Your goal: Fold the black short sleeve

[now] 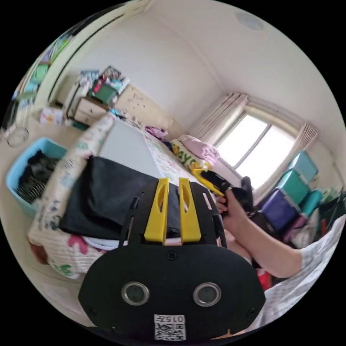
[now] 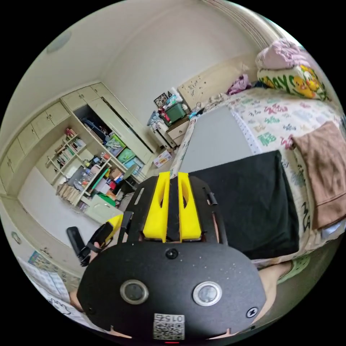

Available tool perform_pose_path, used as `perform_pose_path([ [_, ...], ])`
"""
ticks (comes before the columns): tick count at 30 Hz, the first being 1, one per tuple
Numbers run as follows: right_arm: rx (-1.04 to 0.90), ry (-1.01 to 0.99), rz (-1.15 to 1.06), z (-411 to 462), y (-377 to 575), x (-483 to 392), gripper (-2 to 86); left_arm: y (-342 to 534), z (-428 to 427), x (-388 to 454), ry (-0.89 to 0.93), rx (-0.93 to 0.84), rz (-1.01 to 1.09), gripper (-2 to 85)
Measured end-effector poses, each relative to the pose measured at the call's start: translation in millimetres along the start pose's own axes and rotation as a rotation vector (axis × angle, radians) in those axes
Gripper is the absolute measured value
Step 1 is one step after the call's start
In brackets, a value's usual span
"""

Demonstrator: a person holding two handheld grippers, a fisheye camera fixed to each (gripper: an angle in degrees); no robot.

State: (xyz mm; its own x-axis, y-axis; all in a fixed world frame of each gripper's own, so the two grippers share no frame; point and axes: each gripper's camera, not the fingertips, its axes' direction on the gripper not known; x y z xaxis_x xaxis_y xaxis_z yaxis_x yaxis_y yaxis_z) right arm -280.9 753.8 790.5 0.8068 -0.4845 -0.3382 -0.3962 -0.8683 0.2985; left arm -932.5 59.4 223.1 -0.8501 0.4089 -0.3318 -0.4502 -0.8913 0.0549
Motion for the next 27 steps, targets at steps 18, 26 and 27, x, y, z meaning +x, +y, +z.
perform_pose_path([
  [18, 0.406, 0.362, -0.337, -63.6, 56.3, -75.8, 30.3, -76.6, -158.8, 137.6, -0.408, 0.237, 0.581, 30.7],
  [26, 0.538, 0.199, -0.251, -108.2, 50.7, -53.9, 33.6, -168.4, -150.5, 174.6, -0.317, 0.153, 0.607, 34.9],
  [27, 0.542, 0.195, -0.245, -110.0, 49.6, -52.3, 33.6, -176.1, -150.3, 175.7, -0.312, 0.149, 0.601, 35.0],
])
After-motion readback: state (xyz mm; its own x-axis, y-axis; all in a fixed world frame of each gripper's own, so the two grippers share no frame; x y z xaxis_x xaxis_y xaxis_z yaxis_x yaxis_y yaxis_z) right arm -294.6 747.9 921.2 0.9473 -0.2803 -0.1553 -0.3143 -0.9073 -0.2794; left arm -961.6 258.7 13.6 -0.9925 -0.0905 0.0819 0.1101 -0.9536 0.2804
